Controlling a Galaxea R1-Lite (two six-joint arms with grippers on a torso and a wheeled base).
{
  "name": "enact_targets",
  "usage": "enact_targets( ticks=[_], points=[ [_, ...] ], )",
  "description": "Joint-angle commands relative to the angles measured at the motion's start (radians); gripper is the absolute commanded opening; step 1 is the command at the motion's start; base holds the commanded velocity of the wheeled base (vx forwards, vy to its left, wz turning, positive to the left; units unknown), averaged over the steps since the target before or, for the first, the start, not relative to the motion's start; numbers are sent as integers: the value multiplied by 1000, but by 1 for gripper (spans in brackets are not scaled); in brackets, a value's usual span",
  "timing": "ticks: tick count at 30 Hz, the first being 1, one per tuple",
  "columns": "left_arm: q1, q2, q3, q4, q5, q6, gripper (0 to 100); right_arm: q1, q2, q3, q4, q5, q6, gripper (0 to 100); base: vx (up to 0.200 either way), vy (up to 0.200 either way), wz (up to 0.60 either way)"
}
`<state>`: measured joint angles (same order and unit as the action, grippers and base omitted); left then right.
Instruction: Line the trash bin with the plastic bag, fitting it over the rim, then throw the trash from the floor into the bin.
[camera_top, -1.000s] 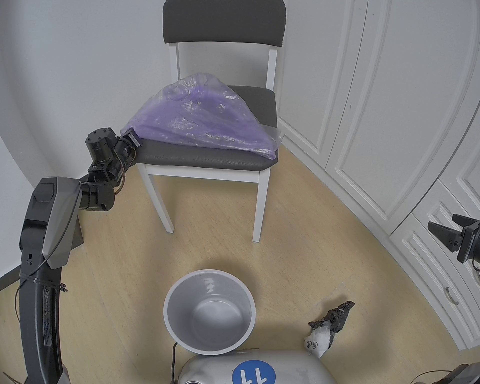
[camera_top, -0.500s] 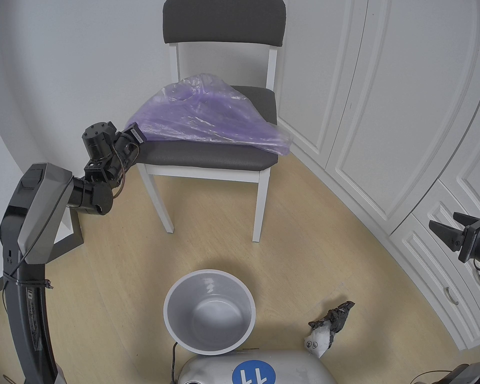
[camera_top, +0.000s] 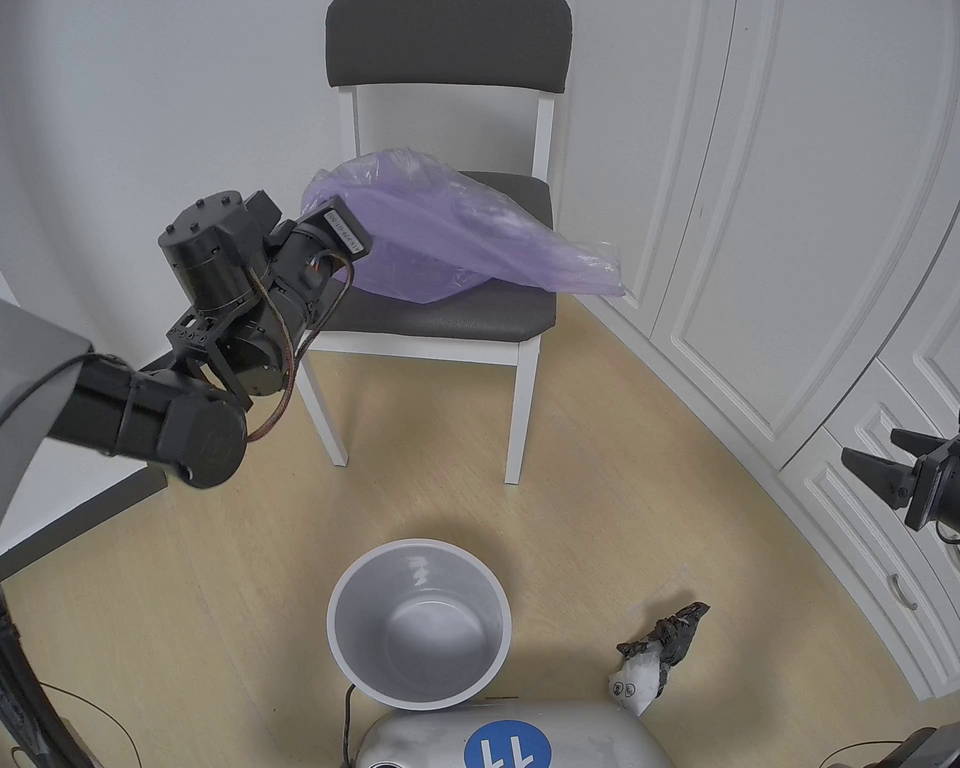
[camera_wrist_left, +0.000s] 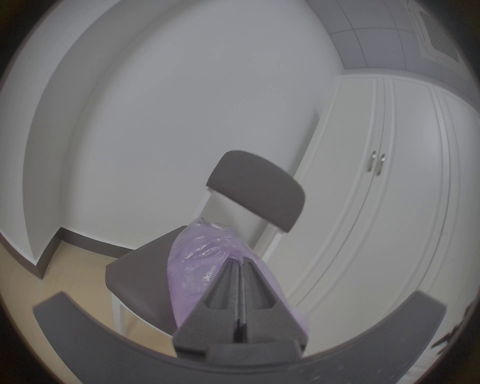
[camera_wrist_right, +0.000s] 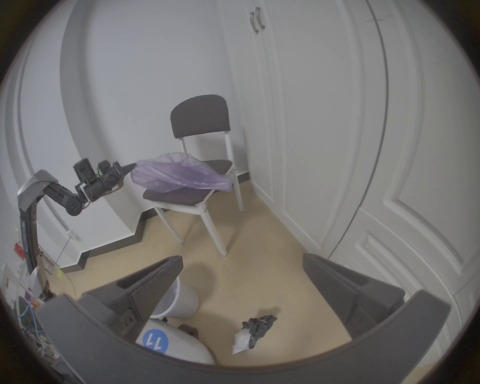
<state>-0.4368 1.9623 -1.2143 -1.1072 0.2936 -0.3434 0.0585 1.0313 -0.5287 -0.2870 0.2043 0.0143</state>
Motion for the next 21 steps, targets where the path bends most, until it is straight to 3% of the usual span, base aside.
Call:
enact_targets(
  ticks=[1, 3, 8, 11, 14, 21],
  points=[
    [-180, -227, 145, -40, 121, 24, 0, 121, 87, 21, -9, -2, 47, 100, 0, 0, 0],
    [-203, -247, 154, -49, 136, 32, 0, 144, 96, 24, -12, -3, 62, 100, 0, 0, 0],
    [-356, -344, 191, -95, 295, 52, 0, 236, 154, 30, -14, -5, 107, 100, 0, 0, 0],
    [-415, -387, 214, -112, 341, 53, 0, 270, 158, 50, -20, -3, 130, 100, 0, 0, 0],
    [-450, -425, 236, -137, 349, 53, 0, 313, 162, 55, -41, -6, 145, 100, 0, 0, 0],
    [-451, -474, 297, -194, 340, 37, 0, 391, 210, 53, -90, -11, 227, 100, 0, 0, 0]
  ],
)
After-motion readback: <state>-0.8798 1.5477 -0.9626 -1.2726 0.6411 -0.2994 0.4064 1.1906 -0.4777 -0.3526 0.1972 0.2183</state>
